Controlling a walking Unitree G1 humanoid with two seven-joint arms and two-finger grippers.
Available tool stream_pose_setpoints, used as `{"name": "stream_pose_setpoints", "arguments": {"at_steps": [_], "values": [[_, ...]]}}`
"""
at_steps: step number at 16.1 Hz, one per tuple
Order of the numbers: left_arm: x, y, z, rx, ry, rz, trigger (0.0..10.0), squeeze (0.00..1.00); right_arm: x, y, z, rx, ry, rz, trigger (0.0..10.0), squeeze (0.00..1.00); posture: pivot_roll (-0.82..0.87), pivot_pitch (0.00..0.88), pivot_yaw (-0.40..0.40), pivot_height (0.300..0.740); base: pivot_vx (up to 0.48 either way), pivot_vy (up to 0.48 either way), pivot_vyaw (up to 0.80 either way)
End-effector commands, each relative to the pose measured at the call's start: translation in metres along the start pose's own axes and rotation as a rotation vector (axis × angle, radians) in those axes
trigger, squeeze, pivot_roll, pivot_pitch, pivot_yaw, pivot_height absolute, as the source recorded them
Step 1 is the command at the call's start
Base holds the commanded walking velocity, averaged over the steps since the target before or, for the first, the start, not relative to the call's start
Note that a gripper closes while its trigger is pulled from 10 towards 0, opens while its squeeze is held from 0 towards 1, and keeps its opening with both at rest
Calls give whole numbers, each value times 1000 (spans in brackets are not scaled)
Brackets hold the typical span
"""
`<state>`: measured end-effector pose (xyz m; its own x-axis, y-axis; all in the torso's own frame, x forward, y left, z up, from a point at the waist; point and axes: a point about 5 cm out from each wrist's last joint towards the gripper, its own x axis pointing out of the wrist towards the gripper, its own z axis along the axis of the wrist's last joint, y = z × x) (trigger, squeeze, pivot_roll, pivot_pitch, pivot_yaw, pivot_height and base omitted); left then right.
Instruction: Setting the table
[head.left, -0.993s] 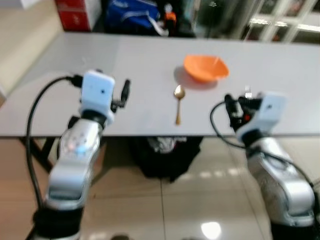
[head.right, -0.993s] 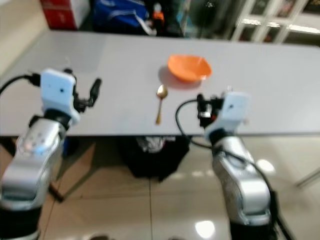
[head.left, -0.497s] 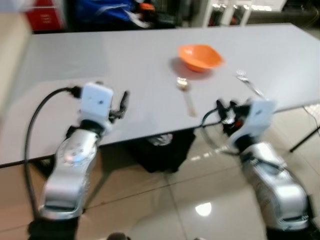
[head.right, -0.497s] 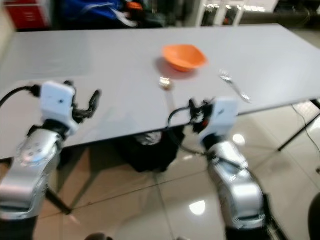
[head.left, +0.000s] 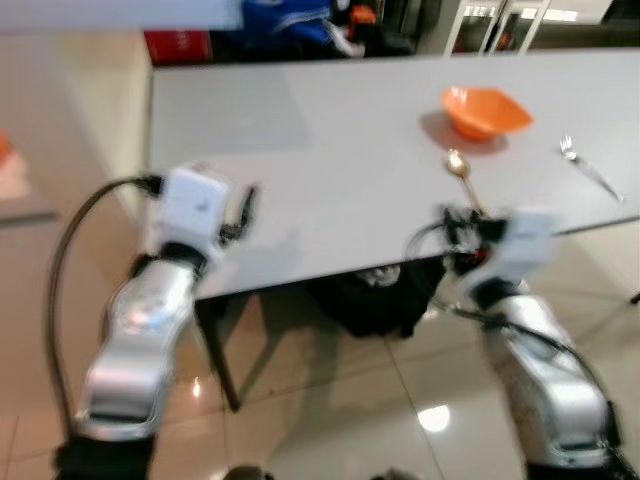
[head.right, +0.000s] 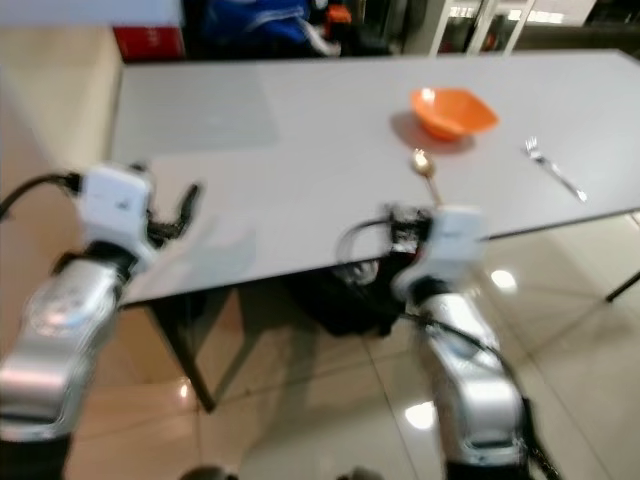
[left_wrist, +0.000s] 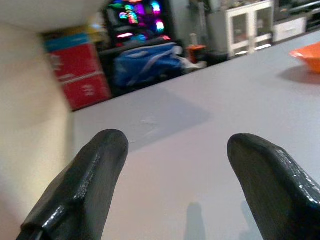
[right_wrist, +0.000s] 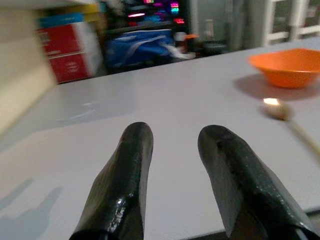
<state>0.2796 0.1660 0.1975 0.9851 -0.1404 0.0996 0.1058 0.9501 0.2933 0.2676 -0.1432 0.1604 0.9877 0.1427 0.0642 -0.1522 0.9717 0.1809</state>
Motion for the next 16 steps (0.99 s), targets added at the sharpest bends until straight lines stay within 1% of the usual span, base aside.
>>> {"name": "stream_pose_setpoints", "arguments": {"at_steps": [1,8,13,16], "values": [[0,-7,3,-7,-12,-34,10000,0,-1,-6,6,-14,-25,-2,10000,0,47,56,-43,740,0,480,0],[-2,-9,3,-2,-13,-53,10000,0,-1,4,5,-36,-25,79,10000,0,54,55,-47,740,0,480,0],[-3,-9,3,0,-17,-53,10000,0,0,10,4,-31,-21,125,10000,0,60,45,-56,740,0,480,0],[-3,-8,3,-6,-23,-46,10000,0,0,11,5,-28,-20,134,10000,0,61,39,-58,740,0,480,0]]}}
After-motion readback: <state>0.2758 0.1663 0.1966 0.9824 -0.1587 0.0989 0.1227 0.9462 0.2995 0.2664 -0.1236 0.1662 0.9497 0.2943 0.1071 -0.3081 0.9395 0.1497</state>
